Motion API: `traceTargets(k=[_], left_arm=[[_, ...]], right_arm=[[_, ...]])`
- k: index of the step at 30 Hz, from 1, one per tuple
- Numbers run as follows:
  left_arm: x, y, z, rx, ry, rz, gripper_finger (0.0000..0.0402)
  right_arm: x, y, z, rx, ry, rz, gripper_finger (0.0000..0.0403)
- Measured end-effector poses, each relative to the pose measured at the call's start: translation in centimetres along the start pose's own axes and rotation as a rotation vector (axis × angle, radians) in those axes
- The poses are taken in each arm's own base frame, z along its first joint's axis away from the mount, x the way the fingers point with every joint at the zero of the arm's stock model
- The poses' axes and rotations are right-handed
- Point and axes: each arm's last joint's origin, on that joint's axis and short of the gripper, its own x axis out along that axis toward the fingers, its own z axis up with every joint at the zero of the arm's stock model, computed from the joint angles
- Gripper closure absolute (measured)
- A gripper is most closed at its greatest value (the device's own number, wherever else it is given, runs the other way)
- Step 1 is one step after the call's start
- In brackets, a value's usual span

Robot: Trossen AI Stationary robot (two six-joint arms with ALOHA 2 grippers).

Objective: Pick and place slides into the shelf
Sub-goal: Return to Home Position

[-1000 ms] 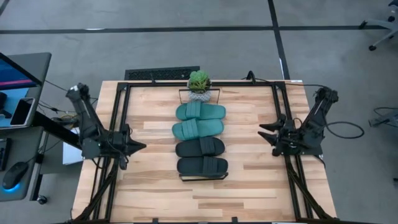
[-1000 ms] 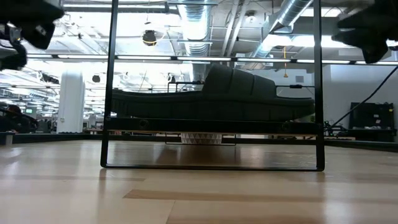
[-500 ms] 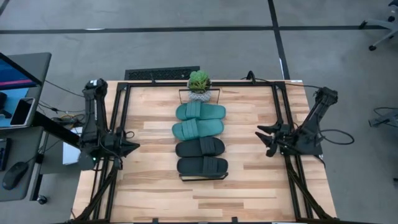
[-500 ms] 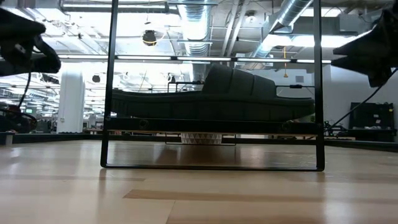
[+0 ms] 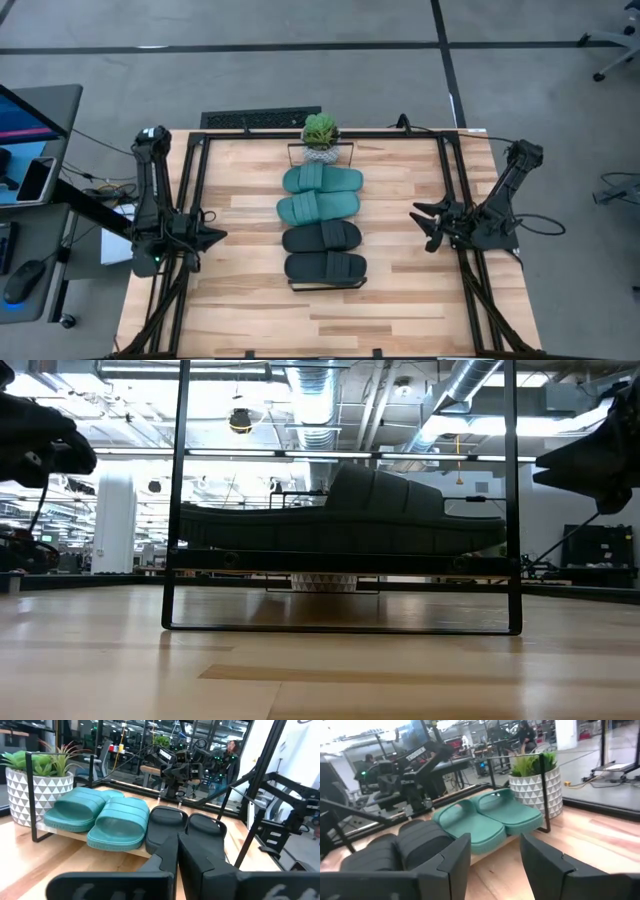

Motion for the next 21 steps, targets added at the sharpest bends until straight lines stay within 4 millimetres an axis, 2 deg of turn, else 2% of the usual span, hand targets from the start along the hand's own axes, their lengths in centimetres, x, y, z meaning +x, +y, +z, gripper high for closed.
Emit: traceTargets(k=[5, 10, 21], left_arm=[[0.17, -0.06, -0.21, 0.007, 0.035, -0.006, 0.0401], [0.23, -0.19, -0.42, -0.059, 0.106, -0.041, 0.0401], [0.11, -0.5, -0.9, -0.042, 0.273, -0.147, 0.0401]], right_arm=[[0.01, -0.08, -0.05, -0.025, -0.009, -0.022, 0.0267], [0.01, -0.06, -0.05, 0.007, -0.007, -0.017, 0.0285], [0.01, -0.01, -0.04, 0.033, 0.0, -0.004, 0.0288]])
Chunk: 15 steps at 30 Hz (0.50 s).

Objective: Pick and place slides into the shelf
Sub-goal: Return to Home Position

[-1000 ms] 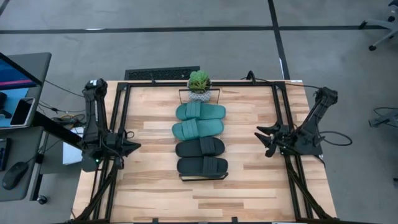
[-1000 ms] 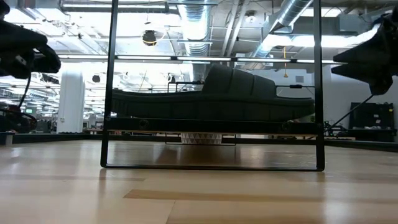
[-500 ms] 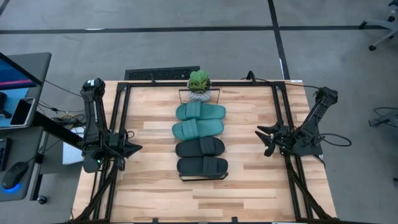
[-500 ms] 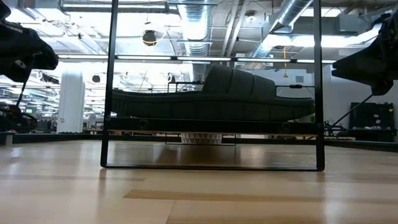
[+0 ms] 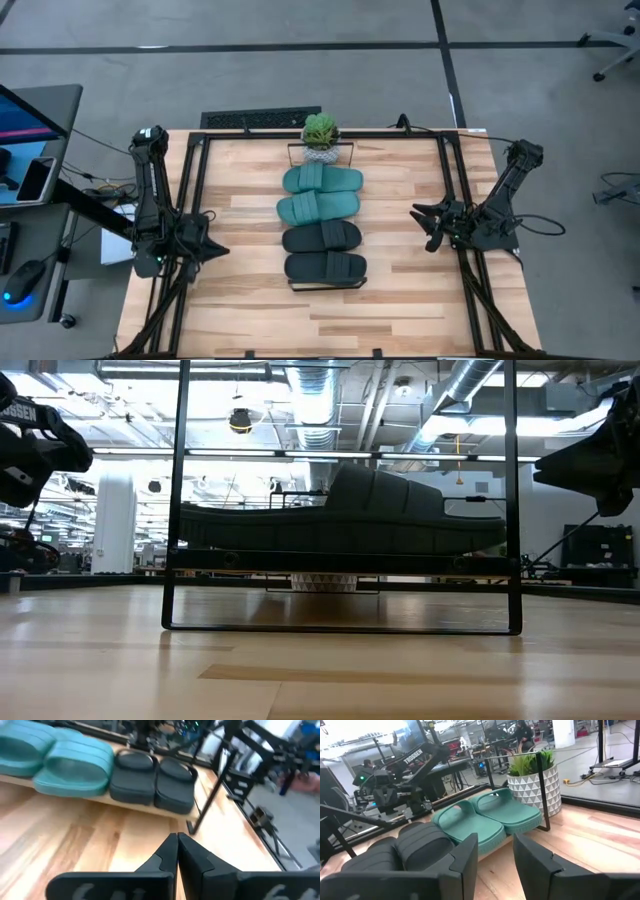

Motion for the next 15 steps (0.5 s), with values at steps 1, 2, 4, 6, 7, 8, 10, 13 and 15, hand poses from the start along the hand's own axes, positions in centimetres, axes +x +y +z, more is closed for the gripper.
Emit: traceTargets(k=[1, 2, 4, 6, 7, 8, 10, 13, 15], left_arm=[[0.0, -0.04, -0.04, 0.008, 0.015, -0.01, 0.0401], [0.0, -0.1, -0.07, 0.016, 0.029, -0.021, 0.0401], [0.0, -0.19, -0.14, 0.034, 0.056, -0.041, 0.0401], [-0.01, -0.26, -0.2, 0.041, 0.079, -0.059, 0.0401], [-0.01, -0.3, -0.24, 0.039, 0.092, -0.068, 0.0401], [-0.01, -0.33, -0.27, 0.037, 0.104, -0.077, 0.0401], [-0.02, -0.4, -0.34, 0.032, 0.127, -0.094, 0.0401], [-0.04, -0.46, -0.39, 0.028, 0.149, -0.11, 0.0401], [-0.04, -0.47, -0.39, 0.031, 0.149, -0.111, 0.0401]], right_arm=[[0.0, 0.0, 0.0, 0.0, 0.0, 0.0, 0.0288], [0.0, 0.0, 0.0, 0.0, 0.0, 0.0, 0.0288], [0.0, 0.0, 0.0, 0.0, 0.0, 0.0, 0.0288], [0.0, 0.0, 0.01, 0.0, 0.0, 0.0, 0.0288], [0.0, 0.0, 0.01, -0.001, 0.0, 0.0, 0.0288], [0.0, 0.0, 0.01, -0.001, 0.0, 0.0, 0.0288], [0.0, 0.0, 0.01, -0.001, 0.0, 0.0, 0.0288], [0.0, 0.0, 0.01, -0.001, 0.0, 0.0, 0.0288], [0.0, 0.0, 0.01, -0.001, 0.0, 0.0, 0.0288]])
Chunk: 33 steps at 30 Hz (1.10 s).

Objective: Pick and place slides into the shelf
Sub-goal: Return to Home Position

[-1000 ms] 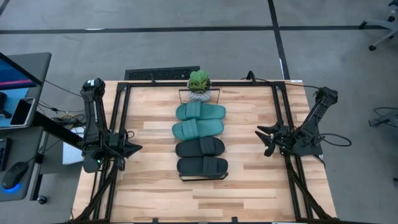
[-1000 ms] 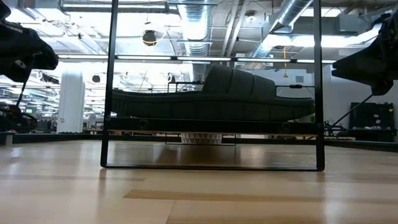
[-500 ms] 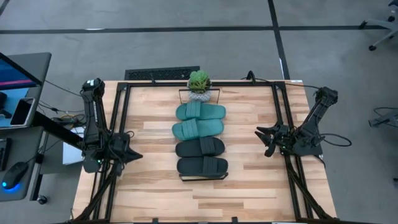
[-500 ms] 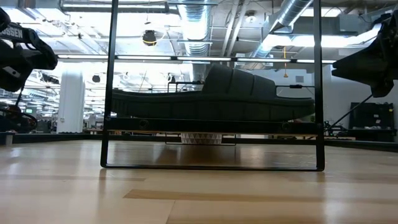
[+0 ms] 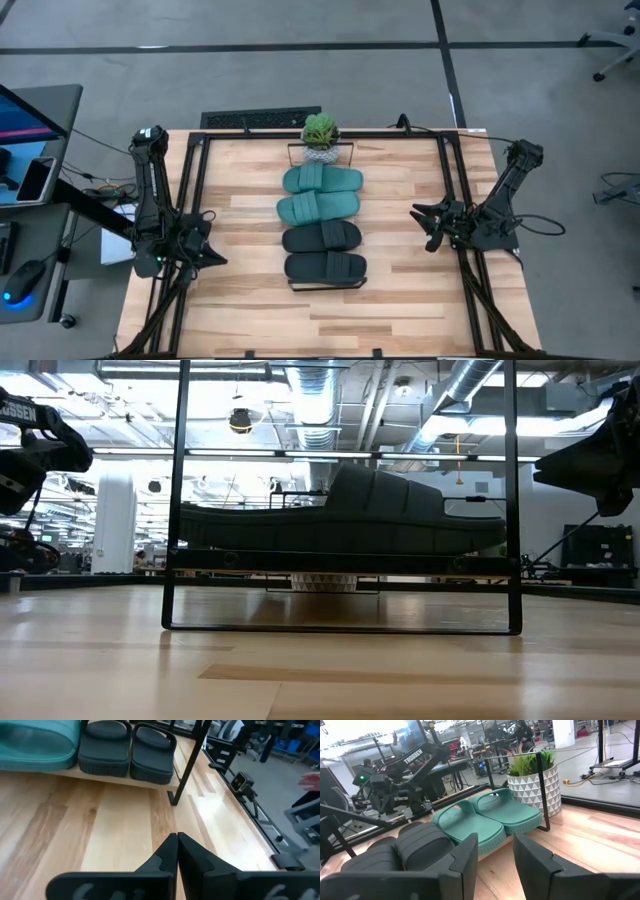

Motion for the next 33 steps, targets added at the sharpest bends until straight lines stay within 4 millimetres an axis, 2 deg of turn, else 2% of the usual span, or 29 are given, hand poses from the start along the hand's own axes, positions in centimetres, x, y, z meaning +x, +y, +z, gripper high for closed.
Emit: traceTargets(k=[9, 12, 19, 27, 33], left_arm=[[-0.09, 0.07, 0.18, 0.219, -0.066, 0.047, 0.0401], [-0.41, 0.1, 0.33, 0.296, -0.156, 0.101, 0.0401], [-0.75, 0.63, 0.82, 0.301, -0.369, 0.288, 0.0401], [-0.61, 0.47, 0.41, 0.299, -0.369, 0.279, 0.0401], [-0.34, 0.2, -0.11, 0.261, -0.198, 0.15, 0.0401]], right_arm=[[0.0, 0.0, 0.0, 0.0, 0.0, 0.0, 0.0288], [0.0, 0.0, 0.0, 0.0, 0.0, 0.0, 0.0288], [0.0, 0.0, 0.0, 0.0, 0.0, 0.0, 0.0288], [0.0, 0.01, -0.01, 0.0, 0.002, 0.003, 0.0288], [0.0, 0.02, 0.01, 0.0, 0.002, 0.003, 0.0288]])
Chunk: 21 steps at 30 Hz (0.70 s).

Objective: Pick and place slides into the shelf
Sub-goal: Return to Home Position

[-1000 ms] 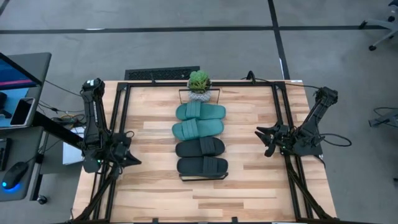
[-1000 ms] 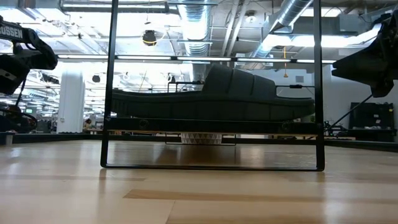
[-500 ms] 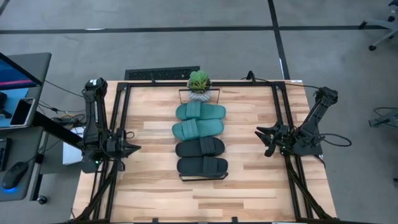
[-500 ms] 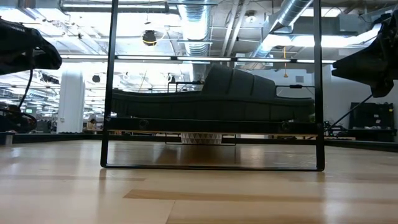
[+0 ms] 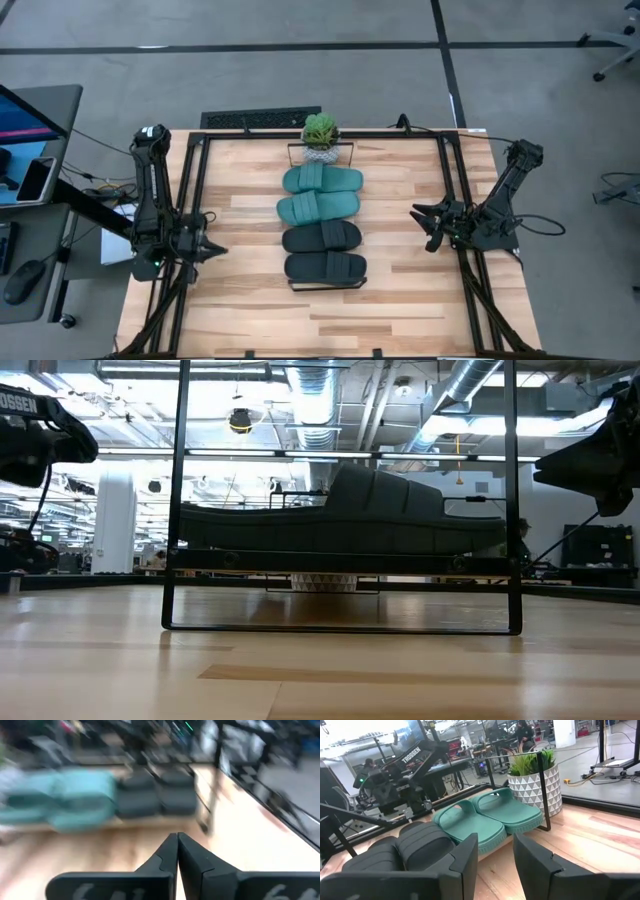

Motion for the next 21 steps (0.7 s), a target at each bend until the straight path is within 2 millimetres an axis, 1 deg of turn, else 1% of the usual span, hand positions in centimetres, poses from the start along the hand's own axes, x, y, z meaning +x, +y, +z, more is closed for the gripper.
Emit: traceTargets(k=[3, 7, 11, 14, 21], left_arm=[[0.0, -0.4, -0.3, 0.002, 0.119, -0.114, 0.0401], [-0.1, -0.8, -0.6, 0.013, 0.23, -0.241, 0.0401], [-0.3, -1.1, -0.8, -0.003, 0.311, -0.33, 0.0401], [-0.3, -1.2, -0.8, 0.002, 0.333, -0.358, 0.0401], [-0.3, -1.2, -0.8, -0.002, 0.325, -0.349, 0.0401]], right_arm=[[0.0, 0.0, 0.0, 0.0, 0.0, 0.0, 0.0288], [0.0, 0.0, 0.0, 0.0, 0.0, 0.0, 0.0288], [0.0, 0.0, 0.0, 0.0, 0.0, 0.001, 0.0288], [0.0, 0.0, 0.0, 0.0, 0.0, 0.0, 0.0288], [0.0, 0.0, 0.0, 0.0, 0.0, 0.001, 0.0288]])
